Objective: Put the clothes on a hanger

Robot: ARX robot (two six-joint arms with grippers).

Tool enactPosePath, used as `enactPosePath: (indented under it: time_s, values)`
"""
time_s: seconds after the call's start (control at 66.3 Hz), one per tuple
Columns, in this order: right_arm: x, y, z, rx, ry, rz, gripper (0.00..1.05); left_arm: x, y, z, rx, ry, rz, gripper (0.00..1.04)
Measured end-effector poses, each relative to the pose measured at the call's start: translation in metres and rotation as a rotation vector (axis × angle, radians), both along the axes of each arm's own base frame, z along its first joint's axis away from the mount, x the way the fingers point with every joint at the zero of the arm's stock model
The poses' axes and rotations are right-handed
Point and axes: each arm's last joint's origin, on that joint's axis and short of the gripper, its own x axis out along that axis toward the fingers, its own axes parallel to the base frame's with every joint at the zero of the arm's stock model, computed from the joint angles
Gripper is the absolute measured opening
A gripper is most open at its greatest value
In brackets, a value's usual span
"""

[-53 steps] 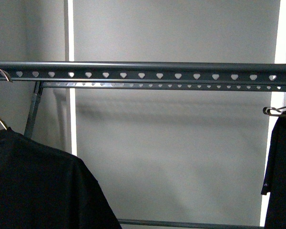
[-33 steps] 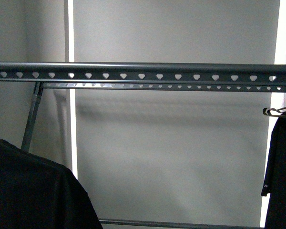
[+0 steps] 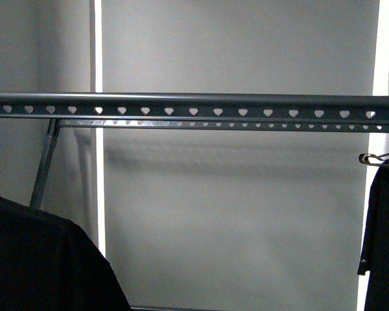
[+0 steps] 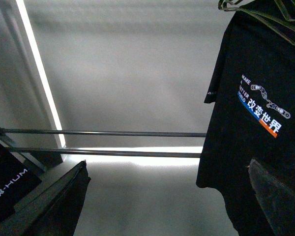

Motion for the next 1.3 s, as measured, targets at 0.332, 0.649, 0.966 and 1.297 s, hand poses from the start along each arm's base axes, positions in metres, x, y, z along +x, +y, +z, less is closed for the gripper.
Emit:
enactPosePath:
  time_s: [0.332,0.649,0.966,1.297]
  values:
    - [0.000,0.000,0.000,0.000,0.000,0.000,0.97,0.068,-0.016,0.015,-0.199,-0.035,0.096,0.98]
    - [0.000,0.000,0.000,0.000,0.000,0.000,0.97,0.095,-0.017,0.005,-0.198,-0.014,0.156,0.98]
    - [0.000,0.000,0.000,0.000,0.000,0.000,0.97,0.114,-0.022,0.002,-0.160,-0.016,0.183,0.80]
    - [0.000,0.000,0.000,0.000,0.000,0.000,0.97,0.115,-0.022,0.004,-0.120,-0.007,0.167,0.29]
